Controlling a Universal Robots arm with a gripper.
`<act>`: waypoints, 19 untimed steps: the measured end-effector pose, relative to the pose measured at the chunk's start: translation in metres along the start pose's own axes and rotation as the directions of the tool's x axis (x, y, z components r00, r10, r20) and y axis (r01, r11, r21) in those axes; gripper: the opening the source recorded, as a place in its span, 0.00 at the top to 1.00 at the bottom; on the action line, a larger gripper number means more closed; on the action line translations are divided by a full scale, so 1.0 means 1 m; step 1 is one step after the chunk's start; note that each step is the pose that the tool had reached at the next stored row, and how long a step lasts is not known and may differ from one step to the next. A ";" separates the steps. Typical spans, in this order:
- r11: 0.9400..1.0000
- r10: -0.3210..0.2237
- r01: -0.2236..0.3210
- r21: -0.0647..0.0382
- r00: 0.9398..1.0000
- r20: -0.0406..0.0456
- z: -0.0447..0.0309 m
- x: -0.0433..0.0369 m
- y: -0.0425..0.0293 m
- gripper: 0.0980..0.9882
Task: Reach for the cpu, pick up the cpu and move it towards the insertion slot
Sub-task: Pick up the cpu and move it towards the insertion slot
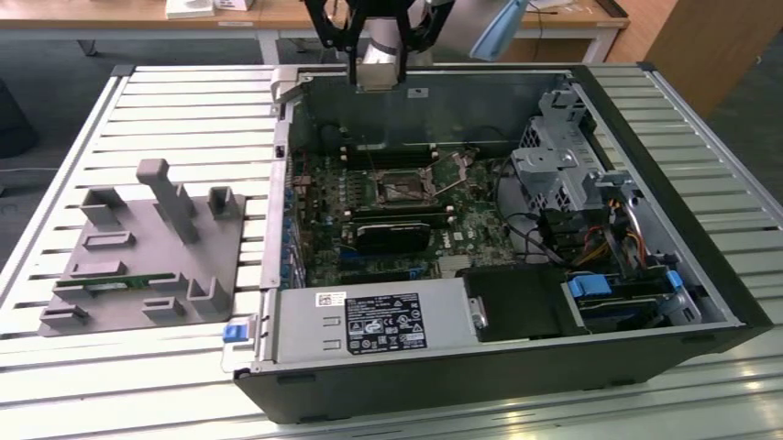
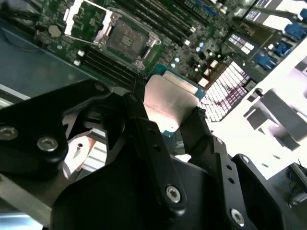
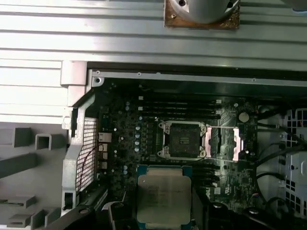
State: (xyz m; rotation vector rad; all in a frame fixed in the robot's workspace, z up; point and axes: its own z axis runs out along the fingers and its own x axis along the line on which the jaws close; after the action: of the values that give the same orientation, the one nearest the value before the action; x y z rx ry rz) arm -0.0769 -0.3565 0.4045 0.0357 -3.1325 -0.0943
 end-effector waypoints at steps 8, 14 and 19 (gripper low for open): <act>1.000 0.000 0.000 0.000 1.000 0.000 0.0025 -0.0200 0.0154 0.50; 1.000 0.000 0.000 0.001 1.000 0.000 0.0048 -0.0334 0.0304 0.50; 1.000 0.000 0.000 0.001 1.000 0.000 0.0067 -0.0445 0.0394 0.50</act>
State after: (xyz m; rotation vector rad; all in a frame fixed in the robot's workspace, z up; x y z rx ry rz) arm -0.0334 -0.3157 0.3999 0.0357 -3.1325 -0.0932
